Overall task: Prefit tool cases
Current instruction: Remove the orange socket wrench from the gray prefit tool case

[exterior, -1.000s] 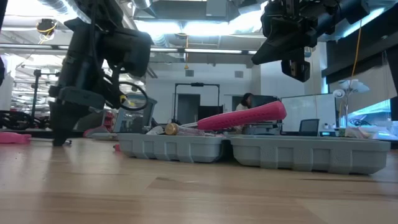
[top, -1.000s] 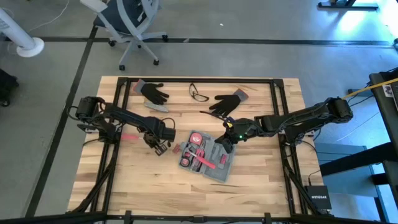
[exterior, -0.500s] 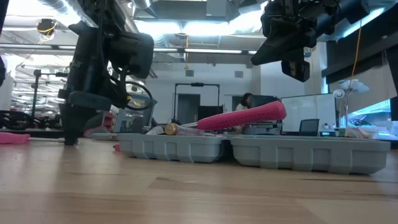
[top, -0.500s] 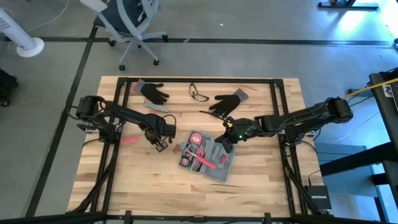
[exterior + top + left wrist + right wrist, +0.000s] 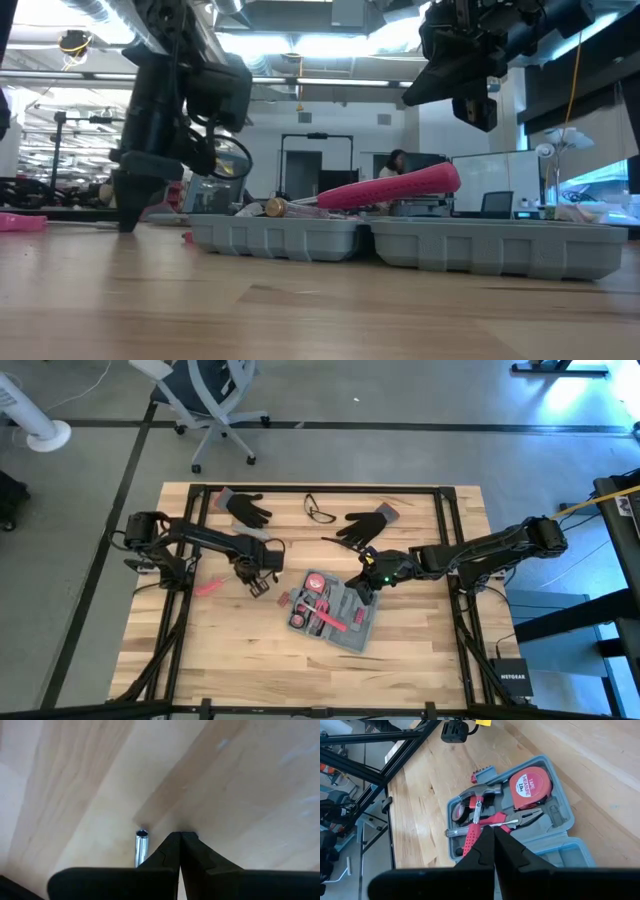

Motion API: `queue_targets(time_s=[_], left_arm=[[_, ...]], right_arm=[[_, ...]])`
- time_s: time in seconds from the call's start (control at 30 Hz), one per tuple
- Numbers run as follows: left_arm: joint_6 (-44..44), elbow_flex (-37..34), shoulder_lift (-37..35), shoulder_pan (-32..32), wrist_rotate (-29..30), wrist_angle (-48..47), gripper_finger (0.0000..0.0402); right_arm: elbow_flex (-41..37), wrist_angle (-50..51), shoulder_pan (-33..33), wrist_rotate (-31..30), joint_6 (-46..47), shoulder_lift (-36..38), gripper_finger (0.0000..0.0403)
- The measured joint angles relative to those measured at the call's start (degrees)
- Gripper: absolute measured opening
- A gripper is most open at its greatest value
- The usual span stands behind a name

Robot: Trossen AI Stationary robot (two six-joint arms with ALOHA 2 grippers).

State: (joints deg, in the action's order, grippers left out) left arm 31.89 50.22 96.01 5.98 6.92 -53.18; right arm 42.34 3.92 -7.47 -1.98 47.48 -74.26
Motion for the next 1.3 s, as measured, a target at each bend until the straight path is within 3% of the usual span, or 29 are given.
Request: queue_targets(time_s=[0.8,1.3], left_arm=[[-5.91,0.00,0.00,5.92,1.85,-0.83,0.0000],[-3.82,0.02,0.00,0.76,-1.16,-0.84,0.0000]], right_arm=[[0.00,0.00,0.01,0.00,0.07,0.00,0.0001],[0.00,-0.01,0.01,-1.55,0.25,0.00,0.0001]])
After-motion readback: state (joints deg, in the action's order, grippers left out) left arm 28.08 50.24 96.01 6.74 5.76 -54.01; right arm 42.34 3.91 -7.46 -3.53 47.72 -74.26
